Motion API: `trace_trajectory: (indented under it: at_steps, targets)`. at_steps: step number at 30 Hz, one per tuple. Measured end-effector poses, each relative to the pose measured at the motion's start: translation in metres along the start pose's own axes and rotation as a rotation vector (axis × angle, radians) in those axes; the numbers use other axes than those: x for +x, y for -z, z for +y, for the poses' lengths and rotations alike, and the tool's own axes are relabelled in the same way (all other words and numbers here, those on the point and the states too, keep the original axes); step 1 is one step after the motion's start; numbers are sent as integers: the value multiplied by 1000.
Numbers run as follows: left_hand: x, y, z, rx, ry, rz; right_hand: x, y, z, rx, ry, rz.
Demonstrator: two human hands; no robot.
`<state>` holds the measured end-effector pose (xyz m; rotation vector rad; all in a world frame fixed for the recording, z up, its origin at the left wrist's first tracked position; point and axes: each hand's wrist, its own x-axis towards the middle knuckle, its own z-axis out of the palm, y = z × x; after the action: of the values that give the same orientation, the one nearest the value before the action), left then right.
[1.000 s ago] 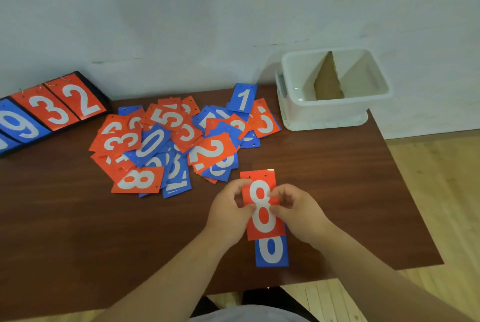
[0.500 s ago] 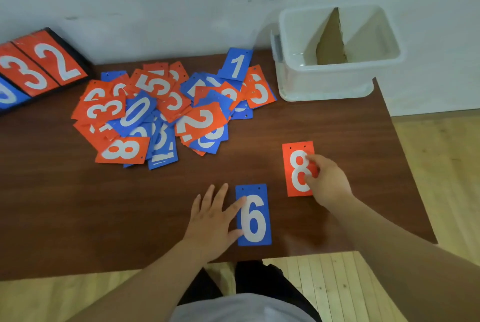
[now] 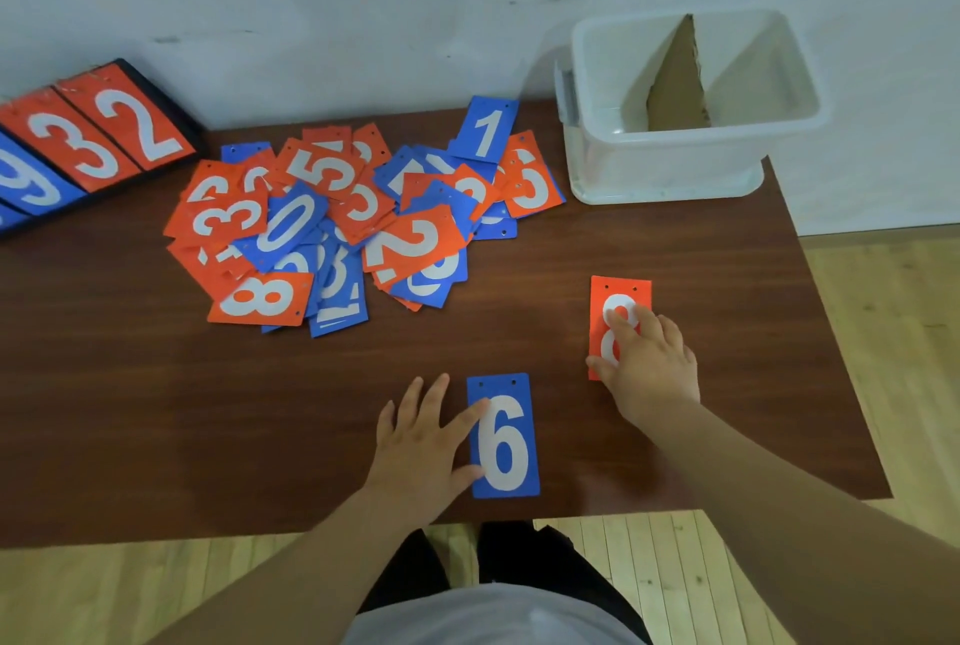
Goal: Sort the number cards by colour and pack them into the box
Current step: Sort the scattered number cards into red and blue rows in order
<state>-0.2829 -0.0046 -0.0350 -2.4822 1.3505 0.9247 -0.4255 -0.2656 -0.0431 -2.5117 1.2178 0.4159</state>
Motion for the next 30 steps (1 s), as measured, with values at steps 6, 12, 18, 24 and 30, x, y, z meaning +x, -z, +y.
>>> trace_trajectory:
  at_steps: [6, 12, 18, 24, 30]
  targets:
    - [1, -1, -2, -38, -8, 7, -3, 11, -7, 20, 8, 27]
    - [-7, 13, -22, -114, 96, 62, -16, 24, -43, 141, 42, 45]
    - [-14, 40, -78, -181, 288, 215, -8, 34, -100, 201, 109, -29]
    - [-14, 65, -144, -227, 431, 307, 6, 40, -158, 195, 160, -41]
    - [-8, 80, -216, -289, 517, 362, 27, 37, -216, 209, 142, -64]
